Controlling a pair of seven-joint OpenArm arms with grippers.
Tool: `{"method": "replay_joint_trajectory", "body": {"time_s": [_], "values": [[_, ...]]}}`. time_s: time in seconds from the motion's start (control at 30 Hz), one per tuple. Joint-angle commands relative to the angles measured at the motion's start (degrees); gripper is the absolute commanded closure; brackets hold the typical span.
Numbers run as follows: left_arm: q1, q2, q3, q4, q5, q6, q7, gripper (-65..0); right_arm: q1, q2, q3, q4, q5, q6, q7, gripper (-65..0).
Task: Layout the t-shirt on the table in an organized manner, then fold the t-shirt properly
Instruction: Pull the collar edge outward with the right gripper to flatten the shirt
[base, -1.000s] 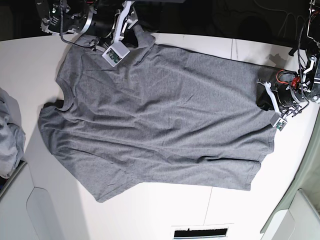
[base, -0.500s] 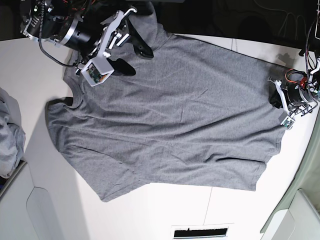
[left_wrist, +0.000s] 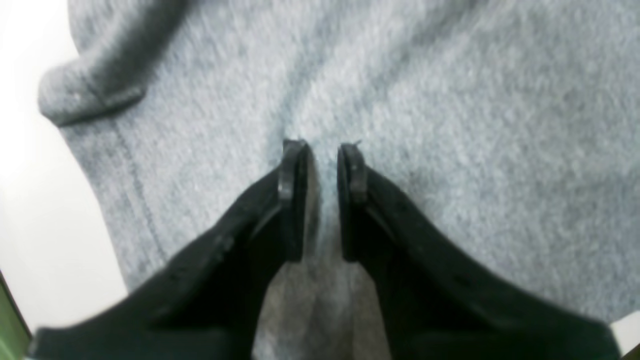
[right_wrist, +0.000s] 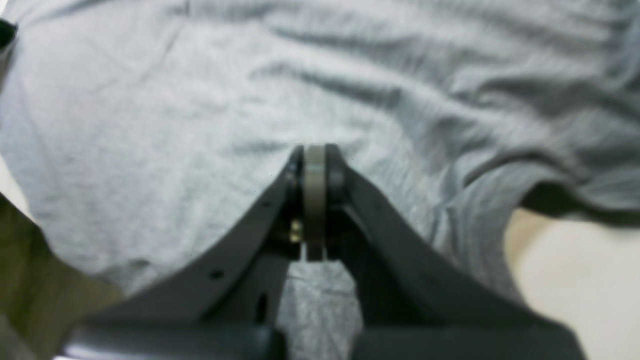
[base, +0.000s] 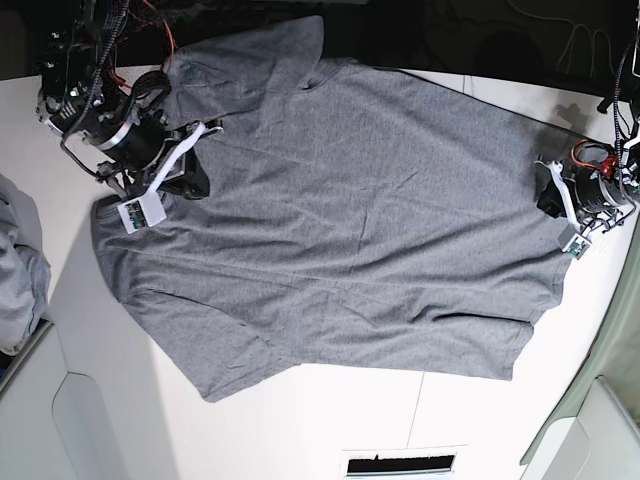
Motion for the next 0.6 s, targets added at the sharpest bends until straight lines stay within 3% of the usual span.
{"method": "replay_joint_trajectory", "body": {"time_s": [0.0,0.07,0.2,0.57], "values": [[-0.8,-1.4,-0.5,1.6,-0.5,0.0,-0.8,-13.8,1.0,0.2,0.1,-0.7,0.9,1.6,1.2,0.0],[-0.8,-1.4,-0.5,2.5,-0.6,0.0,-0.6,-13.8,1.4,0.3,0.1,-4.3,1.1,3.4,1.2,0.0],[-0.8,-1.4,-0.5,2.8,-2.5,0.0,-0.6,-13.8,2.1,1.8,0.2,-11.0,1.1,3.4,1.3,0.0],[-0.8,-1.4,-0.5,2.8,-6.6,0.0,0.0,-13.8,13.9,11.5,0.2,-27.3,1.1,3.3,3.7,0.0]]}}
